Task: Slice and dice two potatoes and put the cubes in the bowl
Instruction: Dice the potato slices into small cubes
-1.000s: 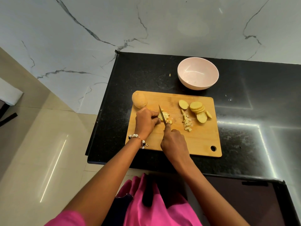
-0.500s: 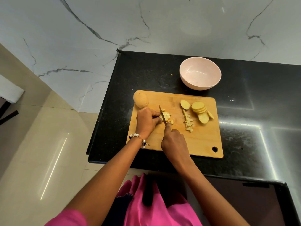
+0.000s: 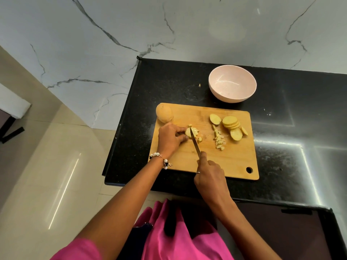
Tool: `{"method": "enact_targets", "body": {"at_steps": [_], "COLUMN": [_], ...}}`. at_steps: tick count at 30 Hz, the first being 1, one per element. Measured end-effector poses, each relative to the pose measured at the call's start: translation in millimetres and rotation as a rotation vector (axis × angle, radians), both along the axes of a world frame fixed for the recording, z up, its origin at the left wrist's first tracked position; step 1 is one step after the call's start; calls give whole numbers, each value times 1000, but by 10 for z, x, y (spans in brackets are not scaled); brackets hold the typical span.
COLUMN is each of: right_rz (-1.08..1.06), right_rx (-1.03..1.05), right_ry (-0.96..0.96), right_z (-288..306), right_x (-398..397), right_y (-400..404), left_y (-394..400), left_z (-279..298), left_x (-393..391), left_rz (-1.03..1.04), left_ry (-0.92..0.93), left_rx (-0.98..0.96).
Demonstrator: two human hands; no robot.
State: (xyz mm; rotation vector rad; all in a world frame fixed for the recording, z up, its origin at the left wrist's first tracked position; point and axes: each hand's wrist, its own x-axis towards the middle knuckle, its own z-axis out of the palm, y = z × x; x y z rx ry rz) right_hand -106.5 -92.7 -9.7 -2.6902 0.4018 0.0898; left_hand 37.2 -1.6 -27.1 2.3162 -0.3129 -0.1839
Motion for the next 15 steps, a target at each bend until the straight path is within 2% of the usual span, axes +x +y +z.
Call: {"method": "enact_targets", "body": {"at_steps": [7, 15], "right_rz": [55, -163], "right_rx": [-49, -5], "right_ry": [57, 62], "right_z": [-92, -103], "right_x": [296, 303], "right_y": [201, 151], "left_y": [134, 90], "left_z": [-25, -14], "left_x": [-40, -45], "left_rz": [161, 191], "left_ry": [11, -2], "left_rx": [-142, -148]}}
